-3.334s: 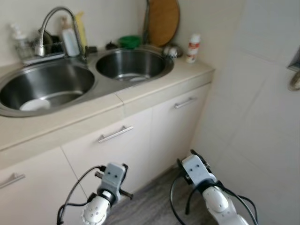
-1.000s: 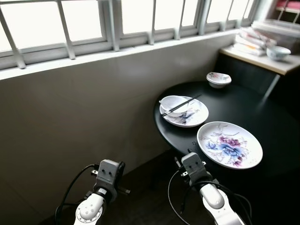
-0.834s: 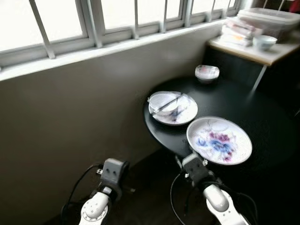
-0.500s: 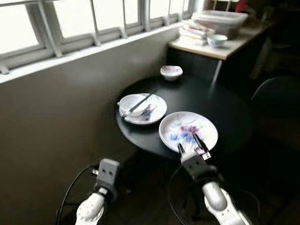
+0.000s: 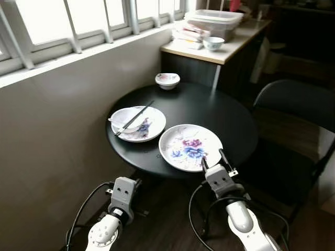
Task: Kitchen organization
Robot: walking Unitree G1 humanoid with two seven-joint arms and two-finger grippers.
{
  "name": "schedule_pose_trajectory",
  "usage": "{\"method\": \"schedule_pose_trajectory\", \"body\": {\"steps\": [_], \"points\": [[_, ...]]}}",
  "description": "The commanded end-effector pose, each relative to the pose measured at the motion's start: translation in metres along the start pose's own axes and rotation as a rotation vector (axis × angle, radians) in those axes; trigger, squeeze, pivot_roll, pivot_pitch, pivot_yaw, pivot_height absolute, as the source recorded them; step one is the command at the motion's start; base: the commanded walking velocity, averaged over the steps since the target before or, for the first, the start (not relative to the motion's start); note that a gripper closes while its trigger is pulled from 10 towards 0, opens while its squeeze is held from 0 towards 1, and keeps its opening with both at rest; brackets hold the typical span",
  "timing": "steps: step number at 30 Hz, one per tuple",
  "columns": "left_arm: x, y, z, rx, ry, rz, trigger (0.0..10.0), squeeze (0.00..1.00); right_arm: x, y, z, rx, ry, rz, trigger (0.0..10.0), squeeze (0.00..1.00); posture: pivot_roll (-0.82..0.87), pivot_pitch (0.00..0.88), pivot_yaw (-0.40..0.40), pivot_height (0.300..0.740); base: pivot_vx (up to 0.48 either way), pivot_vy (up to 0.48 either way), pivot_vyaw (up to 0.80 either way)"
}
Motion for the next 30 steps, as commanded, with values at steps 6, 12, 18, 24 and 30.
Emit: {"method": "schedule_pose_trajectory", "body": {"steps": [6, 12, 18, 24, 30], "points": [[0.001, -0.001, 0.001, -0.006, -0.005, -0.008, 10.0, 0.0, 0.01, -0.047, -0.034, 0.282, 0.231, -0.263, 10.0, 0.0, -0.07, 0.0, 0.031, 0.74, 0.0, 0.0, 0.0], [0.002, -0.002, 0.001, -0.009, -0.005, -0.01, 10.0, 0.0, 0.019, -0.073, -0.048, 0.389, 0.296, -0.351, 10.0, 0.0, -0.07, 0.0, 0.029, 0.74, 0.0, 0.0, 0.0], [0.004, -0.004, 0.001, -0.012, -0.006, -0.012, 10.0, 0.0, 0.039, -0.075, -0.06, 0.581, 0.358, -0.226, 10.0, 0.0, -0.07, 0.0, 0.027, 0.74, 0.0, 0.0, 0.0], [0.005, -0.005, 0.001, -0.015, -0.006, -0.015, 10.0, 0.0, 0.052, -0.077, -0.066, 0.776, 0.408, -0.181, 10.0, 0.0, -0.07, 0.0, 0.025, 0.74, 0.0, 0.0, 0.0], [0.005, -0.006, 0.001, -0.017, -0.009, -0.013, 10.0, 0.0, 0.067, -0.075, -0.061, 0.871, 0.413, -0.121, 10.0, 0.0, -0.06, 0.0, 0.02, 0.74, 0.0, 0.0, 0.0]]}}
Point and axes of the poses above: a point about 5 cm out from each wrist's last joint towards the gripper, its own x axis pointing out of the wrist towards the gripper, its own z axis along the axis of the wrist's last joint, y = z × x, the point moved 1 cm from there along x, pointing out of the wrist towards the gripper, and after that the axes turned 15 degrees about -x, right-handed, at the moved point
